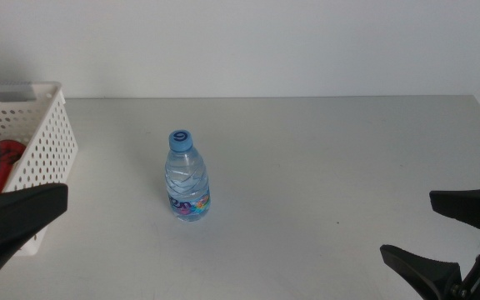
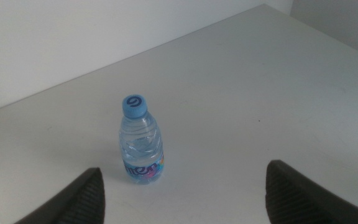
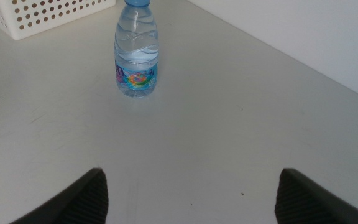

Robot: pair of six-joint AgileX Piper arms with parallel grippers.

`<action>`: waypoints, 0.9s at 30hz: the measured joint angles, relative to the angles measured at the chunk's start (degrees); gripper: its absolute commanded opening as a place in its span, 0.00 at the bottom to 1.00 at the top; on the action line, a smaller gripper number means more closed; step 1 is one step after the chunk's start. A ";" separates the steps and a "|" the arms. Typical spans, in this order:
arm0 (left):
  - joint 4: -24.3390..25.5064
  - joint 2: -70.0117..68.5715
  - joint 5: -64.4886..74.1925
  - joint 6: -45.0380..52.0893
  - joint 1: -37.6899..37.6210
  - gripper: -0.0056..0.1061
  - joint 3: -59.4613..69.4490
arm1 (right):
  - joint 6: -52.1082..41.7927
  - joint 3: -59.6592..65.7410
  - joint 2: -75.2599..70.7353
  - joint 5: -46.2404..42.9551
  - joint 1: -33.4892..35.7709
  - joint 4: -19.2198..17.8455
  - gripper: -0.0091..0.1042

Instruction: Use arms to grab the bottles and put them into the dustbin to the left of the table.

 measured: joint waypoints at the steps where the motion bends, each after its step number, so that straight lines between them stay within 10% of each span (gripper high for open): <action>1: 0.00 0.00 -0.32 0.00 0.00 0.82 0.00 | 0.00 0.00 0.00 0.00 0.00 0.00 0.77; 27: 6.21 7.17 -25.67 -1.50 0.00 0.82 3.08 | 0.00 0.00 0.00 0.00 0.00 0.00 0.77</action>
